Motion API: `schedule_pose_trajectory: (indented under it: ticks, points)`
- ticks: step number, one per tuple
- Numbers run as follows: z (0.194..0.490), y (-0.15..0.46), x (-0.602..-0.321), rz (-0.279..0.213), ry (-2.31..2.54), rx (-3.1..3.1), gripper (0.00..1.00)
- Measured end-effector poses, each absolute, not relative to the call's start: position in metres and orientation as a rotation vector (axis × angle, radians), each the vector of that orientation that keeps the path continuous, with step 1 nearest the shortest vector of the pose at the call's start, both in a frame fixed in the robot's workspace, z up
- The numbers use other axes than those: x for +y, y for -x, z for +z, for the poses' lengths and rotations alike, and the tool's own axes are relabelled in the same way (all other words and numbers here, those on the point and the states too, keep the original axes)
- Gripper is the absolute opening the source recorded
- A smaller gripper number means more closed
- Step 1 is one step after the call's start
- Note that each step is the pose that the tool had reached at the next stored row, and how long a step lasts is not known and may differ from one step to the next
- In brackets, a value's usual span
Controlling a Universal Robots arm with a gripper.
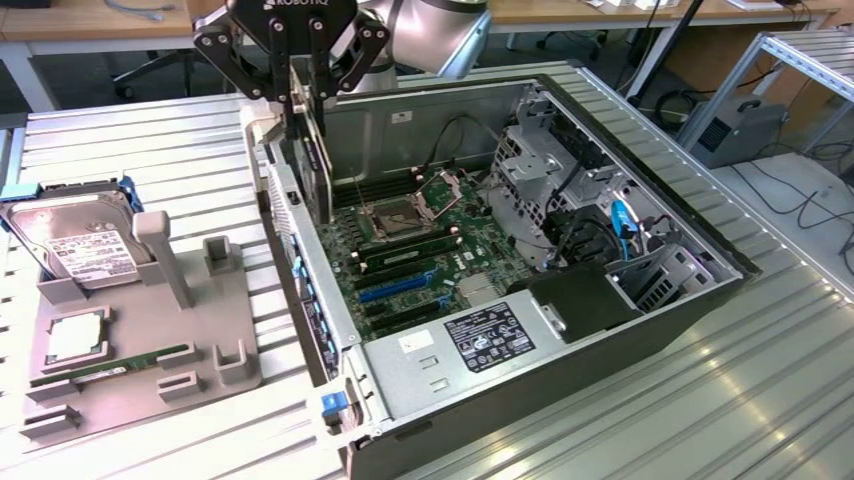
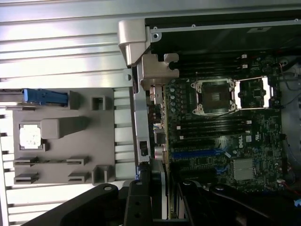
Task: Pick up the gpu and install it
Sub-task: 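Pick up the gpu and move the gpu toward the slot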
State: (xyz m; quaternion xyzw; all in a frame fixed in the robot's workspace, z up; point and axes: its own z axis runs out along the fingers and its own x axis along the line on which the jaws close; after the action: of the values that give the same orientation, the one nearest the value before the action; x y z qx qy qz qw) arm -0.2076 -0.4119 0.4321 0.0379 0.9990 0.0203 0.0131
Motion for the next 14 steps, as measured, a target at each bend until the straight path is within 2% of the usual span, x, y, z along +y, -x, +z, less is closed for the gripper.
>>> schedule_pose_trajectory:
  ticks: [14]
  points:
    - [0.432,0.1993,-0.4119,0.063,-0.118,3.113,0.27]
